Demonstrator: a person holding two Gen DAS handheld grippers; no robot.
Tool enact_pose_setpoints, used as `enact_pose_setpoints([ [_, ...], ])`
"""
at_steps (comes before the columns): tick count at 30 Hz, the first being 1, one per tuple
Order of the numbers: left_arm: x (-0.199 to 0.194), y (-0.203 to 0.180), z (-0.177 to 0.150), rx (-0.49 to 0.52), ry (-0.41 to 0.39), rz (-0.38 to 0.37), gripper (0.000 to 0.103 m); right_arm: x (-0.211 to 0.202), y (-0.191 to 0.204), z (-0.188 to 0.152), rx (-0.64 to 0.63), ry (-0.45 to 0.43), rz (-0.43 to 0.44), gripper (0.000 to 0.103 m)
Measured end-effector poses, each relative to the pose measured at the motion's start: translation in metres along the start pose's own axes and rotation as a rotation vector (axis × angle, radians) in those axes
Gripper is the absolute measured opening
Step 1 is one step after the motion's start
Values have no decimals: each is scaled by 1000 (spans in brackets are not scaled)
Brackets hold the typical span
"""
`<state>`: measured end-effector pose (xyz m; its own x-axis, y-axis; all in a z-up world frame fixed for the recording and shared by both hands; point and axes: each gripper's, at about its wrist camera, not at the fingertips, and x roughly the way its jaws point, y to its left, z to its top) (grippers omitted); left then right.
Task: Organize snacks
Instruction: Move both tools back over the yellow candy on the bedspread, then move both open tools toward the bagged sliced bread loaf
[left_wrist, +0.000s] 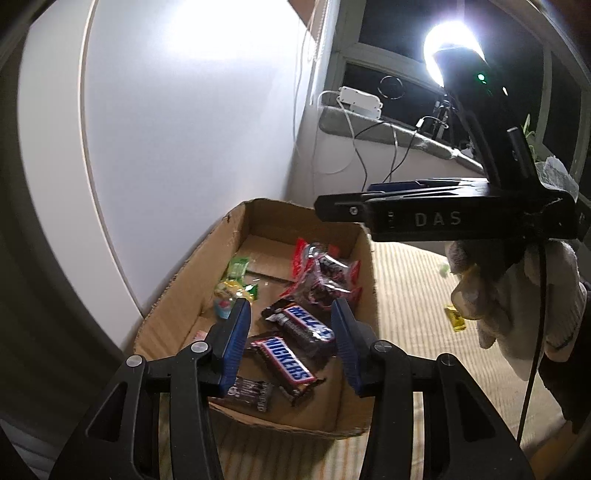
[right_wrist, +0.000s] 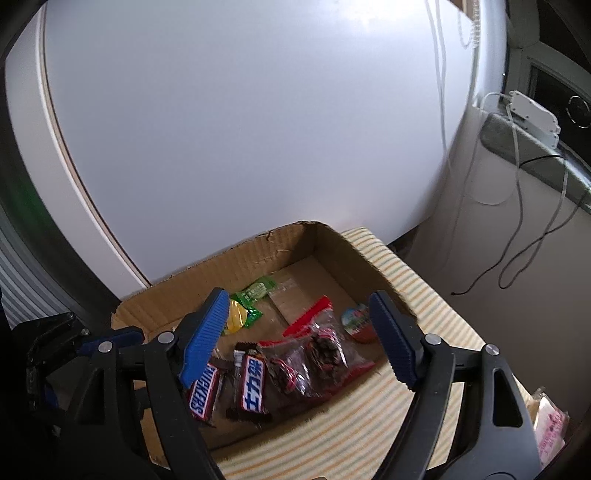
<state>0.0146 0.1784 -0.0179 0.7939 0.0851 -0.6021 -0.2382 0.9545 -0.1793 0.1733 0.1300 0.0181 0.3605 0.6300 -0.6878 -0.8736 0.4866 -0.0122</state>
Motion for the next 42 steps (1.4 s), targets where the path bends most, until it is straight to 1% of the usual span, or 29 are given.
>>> enact_pose_setpoints([
  [7,-9,-27,-3,26,-17,-38,44,-43,-27,-23,56,-35,-30,83],
  [14,-6,-71,-6,78,-11,-114,44,-97,-73,-68,136,-65,-90,83],
  [20,8,-108,-11,112,27,-188,44,-135,-118,-115,236,-77,-141,83],
  [24,20,-129,-14,121,55,-229,44,-154,-142,-144,284,-82,-182,83],
  [30,44,-160,-20,149,111,-279,38,-165,-166,-181,325,-57,-221,82],
  [31,48,-164,-21,151,122,-286,35,-164,-169,-185,331,-53,-225,82],
  [32,51,-167,-22,153,128,-290,35,-164,-171,-189,335,-51,-222,79],
  [33,55,-170,-23,156,135,-293,35,-163,-175,-192,342,-49,-214,71],
  [35,64,-177,-25,158,155,-302,32,-158,-180,-195,355,-36,-187,63],
  [37,70,-184,-27,164,170,-308,32,-151,-183,-195,364,-31,-165,63],
  [38,73,-187,-27,169,176,-309,32,-147,-184,-193,365,-31,-155,60],
  [39,76,-191,-28,173,183,-312,32,-143,-184,-192,364,-31,-150,52],
  [40,78,-193,-28,176,188,-315,32,-140,-185,-191,366,-29,-145,49],
  [42,84,-199,-28,185,197,-317,32,-134,-186,-188,370,-28,-134,47],
])
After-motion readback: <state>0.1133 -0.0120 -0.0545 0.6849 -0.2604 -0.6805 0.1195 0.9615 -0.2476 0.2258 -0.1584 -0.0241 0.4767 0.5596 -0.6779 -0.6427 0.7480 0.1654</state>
